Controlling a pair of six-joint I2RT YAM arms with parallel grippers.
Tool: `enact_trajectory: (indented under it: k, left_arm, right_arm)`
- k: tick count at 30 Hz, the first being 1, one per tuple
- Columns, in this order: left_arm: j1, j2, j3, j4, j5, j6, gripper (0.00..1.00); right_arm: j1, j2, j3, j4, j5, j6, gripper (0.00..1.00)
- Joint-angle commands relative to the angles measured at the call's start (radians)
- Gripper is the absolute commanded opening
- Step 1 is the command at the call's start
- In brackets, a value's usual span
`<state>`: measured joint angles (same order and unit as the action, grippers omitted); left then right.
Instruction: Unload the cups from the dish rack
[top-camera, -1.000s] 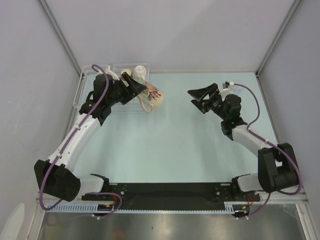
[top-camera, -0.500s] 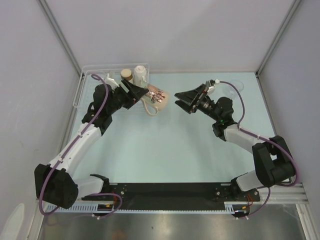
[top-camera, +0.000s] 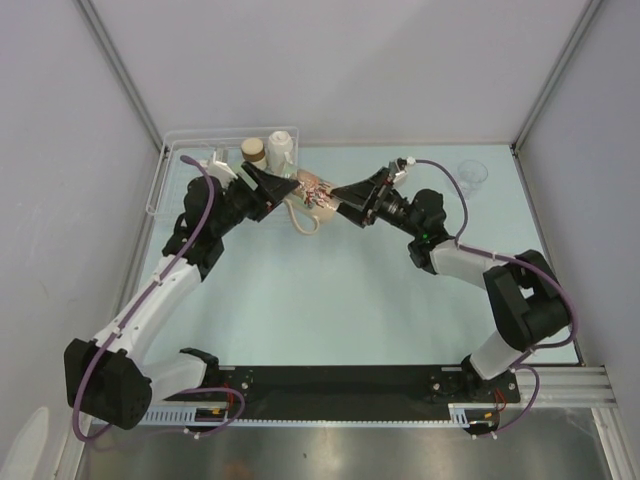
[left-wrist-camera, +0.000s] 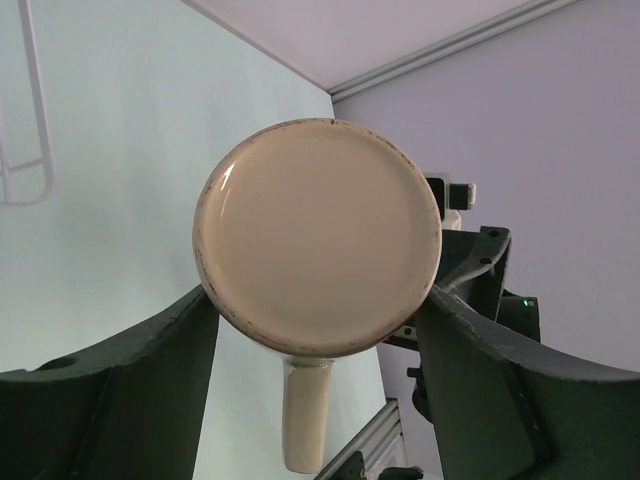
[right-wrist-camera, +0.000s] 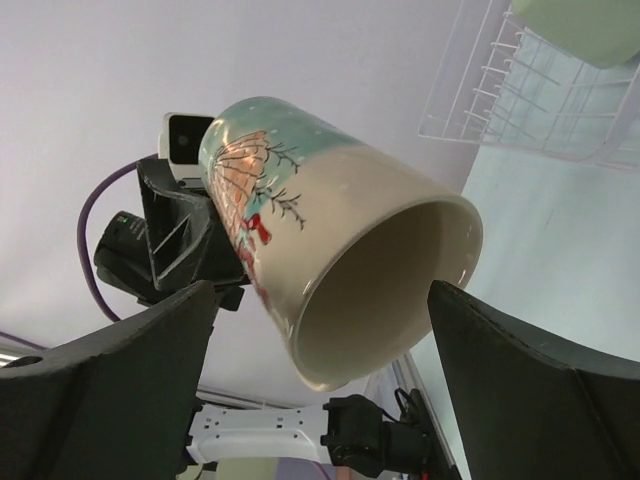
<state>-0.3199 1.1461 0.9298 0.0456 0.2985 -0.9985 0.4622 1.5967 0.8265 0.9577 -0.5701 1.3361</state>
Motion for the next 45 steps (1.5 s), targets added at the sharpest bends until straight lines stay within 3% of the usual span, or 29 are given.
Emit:
enact_trajectory:
  k: [1,7,16,22,24,25,38,40,41,43,44,45]
  left_arm:
    - [-0.013,-0.075,0.014,0.183,0.036,-0.055,0.00]
    - [-0.024,-0.086,0.000,0.175,0.034,-0.055,0.00]
    - [-0.036,-0.085,-0.003,0.174,0.036,-0.054,0.00]
    - [-0.044,-0.080,-0.009,0.174,0.036,-0.054,0.01]
    - [-0.047,-0.077,-0.013,0.175,0.037,-0.058,0.00]
    - [-0.047,-0.075,-0.016,0.177,0.039,-0.058,0.00]
    - [-0.047,-0.046,-0.019,0.174,0.065,-0.078,0.00]
    - [-0.047,-0.043,-0.016,0.162,0.064,-0.072,0.06]
    - [-0.047,-0.045,-0.010,0.146,0.051,-0.063,0.14]
    - [-0.047,-0.049,0.016,0.085,0.036,-0.022,0.36]
    - [-0.047,-0.054,0.027,0.061,0.012,-0.003,0.56]
    - [-0.047,-0.060,0.049,0.033,-0.005,0.029,0.64]
  right_arm:
    - [0.027,0.043,0.077,0.084,-0.017,0.012,0.93]
    - [0.049,0.112,0.161,0.124,-0.019,0.035,0.84]
    - [0.079,0.177,0.212,0.182,-0.024,0.078,0.58]
    - [0.089,0.204,0.233,0.225,-0.037,0.112,0.31]
    - [0.092,0.215,0.241,0.236,-0.042,0.129,0.03]
    - [0.093,0.216,0.241,0.237,-0.043,0.135,0.00]
    - [0.089,0.172,0.221,0.191,-0.047,0.109,0.00]
    - [0.073,0.146,0.201,0.171,-0.037,0.091,0.00]
    - [0.066,0.135,0.197,0.118,-0.033,0.075,0.00]
    - [0.044,0.077,0.189,0.031,-0.030,0.032,0.00]
    - [0.020,0.051,0.197,-0.106,-0.025,-0.050,0.00]
    - [0.009,0.025,0.209,-0.197,-0.019,-0.101,0.00]
